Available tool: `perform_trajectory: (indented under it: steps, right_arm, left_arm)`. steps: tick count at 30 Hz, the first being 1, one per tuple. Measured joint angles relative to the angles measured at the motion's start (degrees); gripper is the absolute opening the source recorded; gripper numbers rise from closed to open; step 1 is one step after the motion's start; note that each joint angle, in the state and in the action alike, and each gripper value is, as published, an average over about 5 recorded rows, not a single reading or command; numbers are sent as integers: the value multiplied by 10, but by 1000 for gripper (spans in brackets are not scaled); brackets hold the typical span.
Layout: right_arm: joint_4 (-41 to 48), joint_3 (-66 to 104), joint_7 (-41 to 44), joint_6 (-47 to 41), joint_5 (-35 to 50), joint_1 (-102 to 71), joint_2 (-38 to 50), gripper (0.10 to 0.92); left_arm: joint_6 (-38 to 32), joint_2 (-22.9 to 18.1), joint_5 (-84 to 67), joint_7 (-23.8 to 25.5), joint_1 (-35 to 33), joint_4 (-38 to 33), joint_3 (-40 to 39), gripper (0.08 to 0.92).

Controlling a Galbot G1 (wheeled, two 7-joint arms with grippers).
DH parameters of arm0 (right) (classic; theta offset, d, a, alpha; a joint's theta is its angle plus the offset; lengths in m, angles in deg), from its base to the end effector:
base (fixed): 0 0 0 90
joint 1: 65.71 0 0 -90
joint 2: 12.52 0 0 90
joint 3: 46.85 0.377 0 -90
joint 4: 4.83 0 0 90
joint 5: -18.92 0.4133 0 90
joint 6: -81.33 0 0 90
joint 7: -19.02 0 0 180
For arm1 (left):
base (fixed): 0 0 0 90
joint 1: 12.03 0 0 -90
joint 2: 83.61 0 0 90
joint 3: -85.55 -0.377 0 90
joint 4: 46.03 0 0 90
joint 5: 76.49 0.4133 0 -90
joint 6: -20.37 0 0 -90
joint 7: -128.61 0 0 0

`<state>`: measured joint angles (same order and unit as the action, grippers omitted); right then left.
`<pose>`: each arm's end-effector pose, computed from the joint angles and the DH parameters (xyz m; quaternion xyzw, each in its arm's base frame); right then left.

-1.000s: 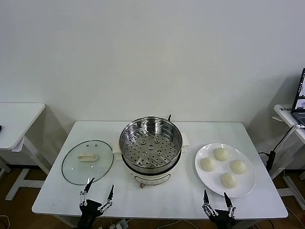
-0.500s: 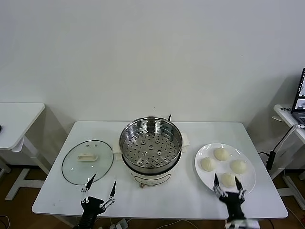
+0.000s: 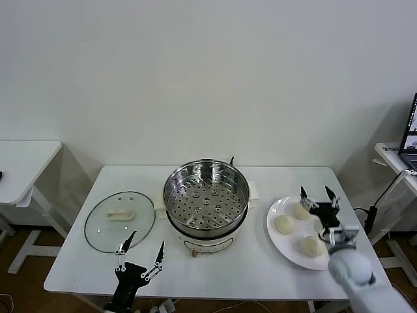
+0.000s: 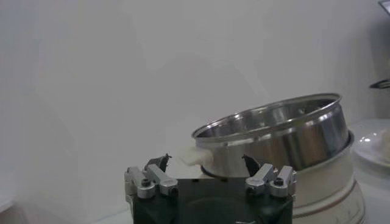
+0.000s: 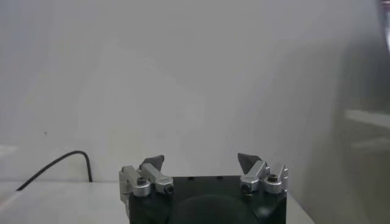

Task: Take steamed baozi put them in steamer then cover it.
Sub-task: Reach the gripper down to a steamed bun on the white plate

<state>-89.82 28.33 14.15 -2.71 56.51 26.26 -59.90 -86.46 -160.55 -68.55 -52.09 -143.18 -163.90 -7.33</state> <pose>0.4107 -0.2022 -0.3614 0.0300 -0.9973 0.0486 0.0454 0.1542 0.0237 -0.3781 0.1075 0.9848 0.1322 0.0337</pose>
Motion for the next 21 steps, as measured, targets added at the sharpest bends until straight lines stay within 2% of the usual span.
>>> perform_trajectory:
  steps: [8, 15, 21]
  right_arm:
    - [148, -152, 259, -5, -38, 199, 71, 823]
    - [247, -285, 492, 7, -147, 362, 94, 823]
    - [300, -378, 622, 19, -256, 471, 92, 823]
  left_arm:
    - [6, -3, -3, -1, -1, -17, -2, 823]
    - [10, -9, -3, -4, -1, -27, -5, 823]
    - [11, -14, -2, -7, -5, -32, -6, 823]
